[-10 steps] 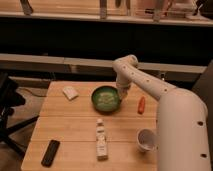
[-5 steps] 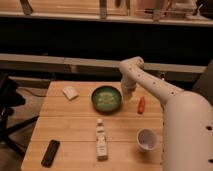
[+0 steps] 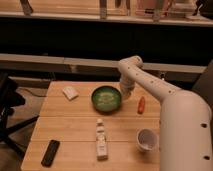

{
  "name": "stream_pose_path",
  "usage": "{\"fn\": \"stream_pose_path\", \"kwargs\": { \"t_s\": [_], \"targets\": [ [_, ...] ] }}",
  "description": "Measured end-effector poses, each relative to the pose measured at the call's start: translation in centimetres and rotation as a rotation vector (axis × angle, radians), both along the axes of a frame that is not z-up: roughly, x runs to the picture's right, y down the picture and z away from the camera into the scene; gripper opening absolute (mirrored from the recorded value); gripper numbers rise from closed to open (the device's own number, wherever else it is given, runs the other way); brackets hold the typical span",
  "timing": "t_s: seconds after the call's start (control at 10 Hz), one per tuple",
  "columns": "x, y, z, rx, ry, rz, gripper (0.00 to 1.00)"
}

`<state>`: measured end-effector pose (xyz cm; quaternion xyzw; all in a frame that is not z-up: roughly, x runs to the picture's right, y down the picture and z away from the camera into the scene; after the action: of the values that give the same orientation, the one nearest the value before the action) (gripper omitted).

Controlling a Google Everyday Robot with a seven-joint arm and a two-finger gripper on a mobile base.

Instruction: Push the ceramic bowl across the table

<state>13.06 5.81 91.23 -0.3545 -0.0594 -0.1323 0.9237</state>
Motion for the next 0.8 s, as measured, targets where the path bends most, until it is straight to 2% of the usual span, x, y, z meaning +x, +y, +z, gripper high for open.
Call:
{"fn": "stream_pose_path", "kwargs": {
  "t_s": [0.3, 0.4, 0.8],
  "targets": [
    [-2.4, 0.6, 0.0, -0.002, -0.031, -0.03, 0.01],
    [-2.4, 0.5, -0.1, -0.001, -0.03, -0.033, 0.01],
    [0.3, 1.0, -0.4, -0.007, -0.028, -0.019, 0.01]
  ]
}}
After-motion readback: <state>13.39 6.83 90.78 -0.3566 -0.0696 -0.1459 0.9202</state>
